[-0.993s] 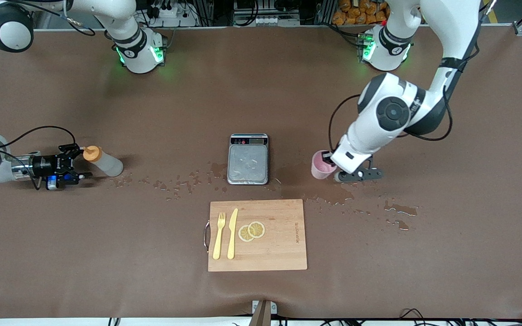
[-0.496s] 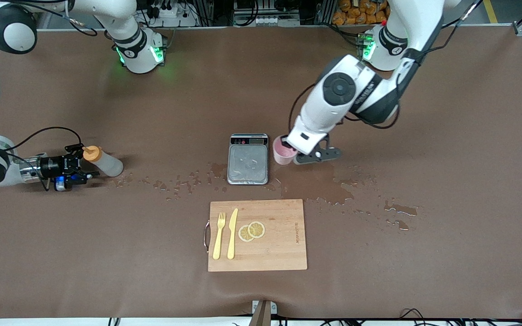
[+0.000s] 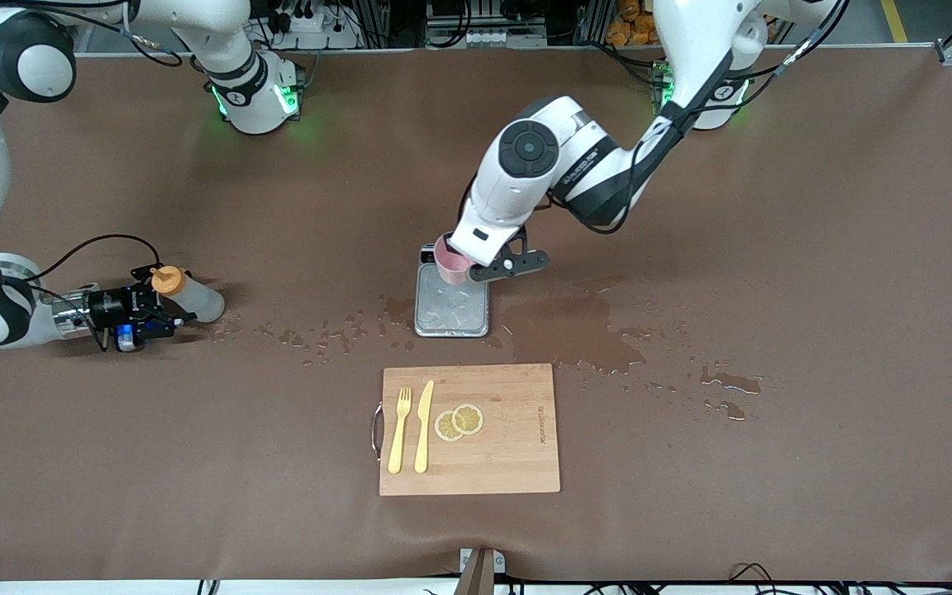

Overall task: Add sauce to pink cup with both arms
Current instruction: 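Lower the pink cup onto the silver scale with the left gripper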

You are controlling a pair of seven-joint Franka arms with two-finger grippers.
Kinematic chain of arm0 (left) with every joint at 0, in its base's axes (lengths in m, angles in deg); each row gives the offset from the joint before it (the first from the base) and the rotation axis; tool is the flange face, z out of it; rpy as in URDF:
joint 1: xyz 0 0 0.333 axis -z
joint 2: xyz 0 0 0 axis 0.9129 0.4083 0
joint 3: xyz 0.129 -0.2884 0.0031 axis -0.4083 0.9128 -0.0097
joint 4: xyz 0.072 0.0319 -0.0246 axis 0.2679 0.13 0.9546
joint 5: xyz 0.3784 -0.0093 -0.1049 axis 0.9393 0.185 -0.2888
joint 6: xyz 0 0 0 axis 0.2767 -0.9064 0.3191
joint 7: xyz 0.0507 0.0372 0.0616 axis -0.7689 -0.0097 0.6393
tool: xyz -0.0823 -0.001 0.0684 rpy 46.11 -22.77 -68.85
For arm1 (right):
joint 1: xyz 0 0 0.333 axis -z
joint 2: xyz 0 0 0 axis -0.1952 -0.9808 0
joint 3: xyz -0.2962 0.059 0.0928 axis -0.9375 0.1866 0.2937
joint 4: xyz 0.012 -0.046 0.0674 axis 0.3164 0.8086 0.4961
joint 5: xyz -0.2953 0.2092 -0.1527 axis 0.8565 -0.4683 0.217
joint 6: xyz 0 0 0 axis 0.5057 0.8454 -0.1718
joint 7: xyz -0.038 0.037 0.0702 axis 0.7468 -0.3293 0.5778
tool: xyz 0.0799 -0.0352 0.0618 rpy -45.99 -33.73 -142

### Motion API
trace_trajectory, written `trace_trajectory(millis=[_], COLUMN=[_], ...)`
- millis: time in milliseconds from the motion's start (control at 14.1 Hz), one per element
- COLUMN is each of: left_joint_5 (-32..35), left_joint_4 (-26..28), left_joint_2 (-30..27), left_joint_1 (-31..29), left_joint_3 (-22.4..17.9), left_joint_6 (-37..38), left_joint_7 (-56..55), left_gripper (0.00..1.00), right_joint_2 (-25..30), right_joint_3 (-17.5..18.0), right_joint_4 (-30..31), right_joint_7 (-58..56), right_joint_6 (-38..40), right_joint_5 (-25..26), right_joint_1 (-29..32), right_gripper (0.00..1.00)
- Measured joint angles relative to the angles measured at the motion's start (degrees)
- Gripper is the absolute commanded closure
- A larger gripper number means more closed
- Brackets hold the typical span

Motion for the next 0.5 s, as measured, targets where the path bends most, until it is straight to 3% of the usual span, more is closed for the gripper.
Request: trace_trajectory(millis=[71,284,355,496], left_joint_5=[1.48,4.98,5.19,5.24], left_joint_4=[-1.28,-5.04,-6.05,-7.19], left_joint_2=[1.55,6.0,7.08,8.33], left_joint_1=[0.73,2.32,2.87,4.57], left_joint_3=[-0.23,-1.65,-2.3,-4.21], left_joint_6=[-0.01,-0.07,-0.1,-0.65], left_joint_7=[-0.49,-1.42,-1.42,-1.42], left_gripper=[1.0,1.0,1.0,1.0], right_joint_2=[0.0,-0.01,0.0,-0.01], right_joint_3=[0.0,0.0,0.0,0.0], right_joint_4=[0.02,0.03,0.02,-0.05], right_joint_7=[0.0,0.0,0.0,0.0], right_joint_6=[0.12,0.94,1.06,1.13], right_joint_5=[0.0,0.0,-0.03,-0.03], right_joint_1=[-0.11,-0.18,-0.18,-0.18], right_gripper=[0.22,0.45,0.5,0.5])
